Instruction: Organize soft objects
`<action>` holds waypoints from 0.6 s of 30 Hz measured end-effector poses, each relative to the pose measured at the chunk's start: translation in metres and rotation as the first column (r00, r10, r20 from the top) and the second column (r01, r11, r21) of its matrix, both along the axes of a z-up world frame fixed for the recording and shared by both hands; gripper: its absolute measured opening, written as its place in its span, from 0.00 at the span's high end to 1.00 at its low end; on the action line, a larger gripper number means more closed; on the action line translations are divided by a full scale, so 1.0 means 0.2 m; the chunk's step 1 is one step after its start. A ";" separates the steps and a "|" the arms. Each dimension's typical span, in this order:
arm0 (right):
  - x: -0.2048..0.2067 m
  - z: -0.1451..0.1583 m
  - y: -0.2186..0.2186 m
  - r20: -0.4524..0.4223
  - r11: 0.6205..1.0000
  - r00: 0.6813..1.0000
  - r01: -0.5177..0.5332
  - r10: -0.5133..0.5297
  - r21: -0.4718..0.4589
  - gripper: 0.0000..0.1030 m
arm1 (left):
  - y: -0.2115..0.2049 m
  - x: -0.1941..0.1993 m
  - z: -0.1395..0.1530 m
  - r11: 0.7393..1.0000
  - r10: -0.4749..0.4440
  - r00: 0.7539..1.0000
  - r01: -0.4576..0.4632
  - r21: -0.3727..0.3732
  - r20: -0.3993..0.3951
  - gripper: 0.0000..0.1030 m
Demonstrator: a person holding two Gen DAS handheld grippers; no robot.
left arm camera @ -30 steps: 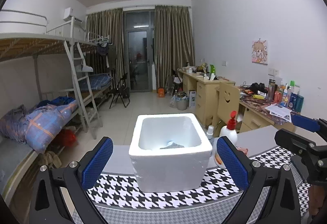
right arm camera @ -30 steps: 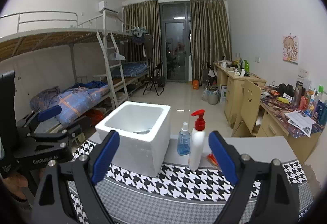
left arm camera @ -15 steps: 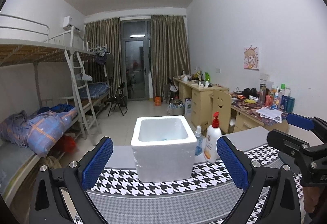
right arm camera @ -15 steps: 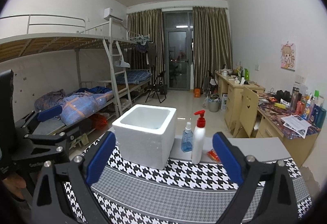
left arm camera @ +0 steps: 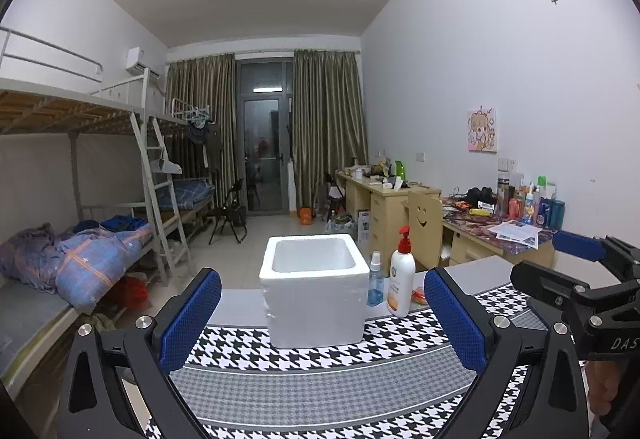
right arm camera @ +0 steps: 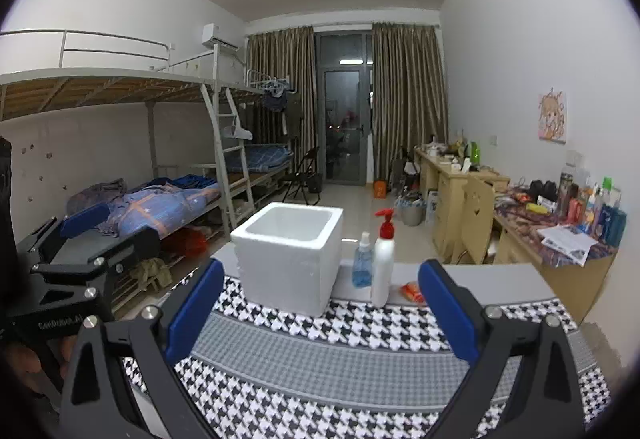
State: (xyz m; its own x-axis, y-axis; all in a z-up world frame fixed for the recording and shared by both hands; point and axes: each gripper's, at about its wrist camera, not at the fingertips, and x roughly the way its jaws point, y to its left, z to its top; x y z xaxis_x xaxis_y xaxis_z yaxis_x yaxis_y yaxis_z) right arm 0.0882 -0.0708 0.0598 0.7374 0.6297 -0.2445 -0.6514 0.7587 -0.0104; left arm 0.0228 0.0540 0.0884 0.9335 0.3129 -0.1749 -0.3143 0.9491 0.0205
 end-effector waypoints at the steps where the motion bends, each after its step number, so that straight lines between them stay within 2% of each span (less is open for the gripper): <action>1: -0.01 -0.01 0.00 0.001 1.000 1.000 0.000 0.000 0.000 0.03 | -0.01 -0.01 -0.01 1.000 0.001 1.000 -0.001 0.002 0.000 0.01; 8: -0.08 -0.09 -0.04 0.043 1.000 0.999 0.028 -0.028 0.009 0.03 | -0.06 -0.06 -0.07 1.000 -0.011 1.000 0.011 0.020 0.004 0.01; 18: -0.19 -0.18 -0.09 0.093 0.999 0.995 0.029 -0.032 0.040 0.03 | -0.10 -0.17 -0.19 0.999 -0.008 0.999 0.006 0.041 0.054 0.01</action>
State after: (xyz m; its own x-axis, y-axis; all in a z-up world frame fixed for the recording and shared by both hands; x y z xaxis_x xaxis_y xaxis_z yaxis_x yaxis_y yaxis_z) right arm 0.0507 -0.0889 0.0238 0.7749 0.6142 -0.1495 -0.6254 0.7793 -0.0400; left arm -0.0103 0.0331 0.0511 0.9435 0.3121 -0.1116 -0.3093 0.9500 0.0422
